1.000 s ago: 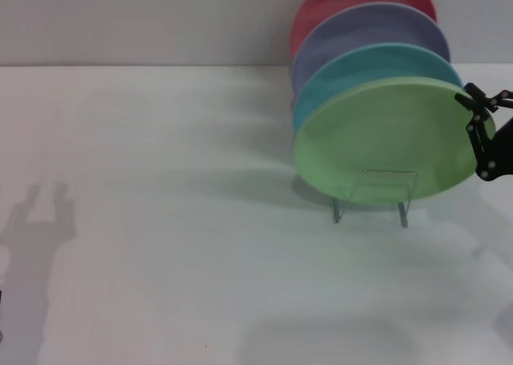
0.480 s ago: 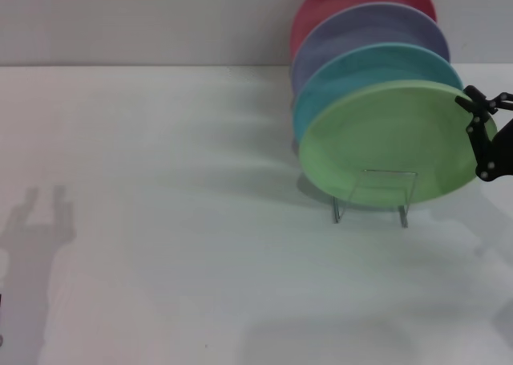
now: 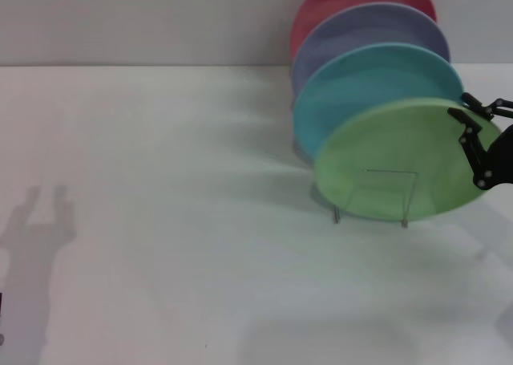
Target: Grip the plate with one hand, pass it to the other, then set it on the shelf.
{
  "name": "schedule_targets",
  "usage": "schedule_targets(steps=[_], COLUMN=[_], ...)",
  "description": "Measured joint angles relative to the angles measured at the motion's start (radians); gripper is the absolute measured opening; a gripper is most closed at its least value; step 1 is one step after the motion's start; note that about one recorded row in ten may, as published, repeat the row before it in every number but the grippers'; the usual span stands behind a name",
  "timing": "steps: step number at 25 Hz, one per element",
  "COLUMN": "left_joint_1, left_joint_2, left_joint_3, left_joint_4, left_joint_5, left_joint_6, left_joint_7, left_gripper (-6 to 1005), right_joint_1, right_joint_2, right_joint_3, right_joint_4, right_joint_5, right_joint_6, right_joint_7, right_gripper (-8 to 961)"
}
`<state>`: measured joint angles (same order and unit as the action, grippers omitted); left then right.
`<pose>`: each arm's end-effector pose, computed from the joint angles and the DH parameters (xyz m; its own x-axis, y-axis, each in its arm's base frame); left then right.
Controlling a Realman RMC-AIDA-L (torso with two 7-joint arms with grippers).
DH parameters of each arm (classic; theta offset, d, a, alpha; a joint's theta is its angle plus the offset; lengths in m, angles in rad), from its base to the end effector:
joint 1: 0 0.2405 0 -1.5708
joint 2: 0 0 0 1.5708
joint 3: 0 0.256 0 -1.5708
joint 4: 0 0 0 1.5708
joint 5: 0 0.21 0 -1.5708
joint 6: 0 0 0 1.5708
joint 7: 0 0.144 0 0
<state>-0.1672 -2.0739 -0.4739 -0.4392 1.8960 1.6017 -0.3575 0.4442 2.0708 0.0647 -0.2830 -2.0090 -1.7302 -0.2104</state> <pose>-0.3100 0.2351 -0.0093 0.2485 -0.2928 0.9233 0.9447 -0.1372 -0.2978 0.3044 0.2875 0.0259 0.7939 0.6033 -0.0752 0.1396 -0.3013 -0.9433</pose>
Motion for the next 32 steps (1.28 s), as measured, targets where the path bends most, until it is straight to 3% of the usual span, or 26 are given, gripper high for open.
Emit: schedule_targets(steps=[11,15,17,18,19,25,29,32], left_joint_1=[-0.003,-0.003,-0.006,-0.006,-0.008,-0.039,-0.114,-0.148], left_joint_2=[0.000,0.000,0.000,0.000,0.000,0.004,0.007,0.010], left_joint_3=[0.000,0.000,-0.002,-0.002,-0.005,-0.013,-0.020,-0.050], left_joint_4=[-0.001,-0.001,0.003,0.003,0.006,0.076,0.215,0.276], left_joint_5=[0.000,0.000,-0.001,-0.001,-0.002,0.000,-0.005,-0.005], left_joint_6=[0.003,0.006,0.007,0.007,0.007,0.037,0.036,0.012], left_joint_7=[0.000,0.000,0.000,0.000,0.003,0.013,0.030,0.037], left_gripper=[433,434,434,434,434,435,435,540], right_joint_1=[-0.003,-0.008,-0.019,-0.019,-0.037,-0.120,-0.175,-0.207], right_joint_2=[-0.002,-0.006,-0.008,-0.008,-0.012,-0.028,-0.029,-0.028], right_joint_3=[-0.004,0.010,0.029,0.029,0.045,0.068,0.077,0.143], right_joint_4=[-0.022,-0.044,-0.071,-0.071,-0.071,-0.054,-0.062,-0.055], right_joint_5=[0.001,0.030,0.153,0.153,0.296,0.618,0.651,0.669], right_joint_6=[-0.018,-0.105,-0.188,-0.188,-0.218,-0.109,-0.045,0.011], right_joint_7=[0.078,0.213,0.421,0.421,0.596,1.015,1.079,1.128], right_gripper=[200,211,211,217,223,259,283,301])
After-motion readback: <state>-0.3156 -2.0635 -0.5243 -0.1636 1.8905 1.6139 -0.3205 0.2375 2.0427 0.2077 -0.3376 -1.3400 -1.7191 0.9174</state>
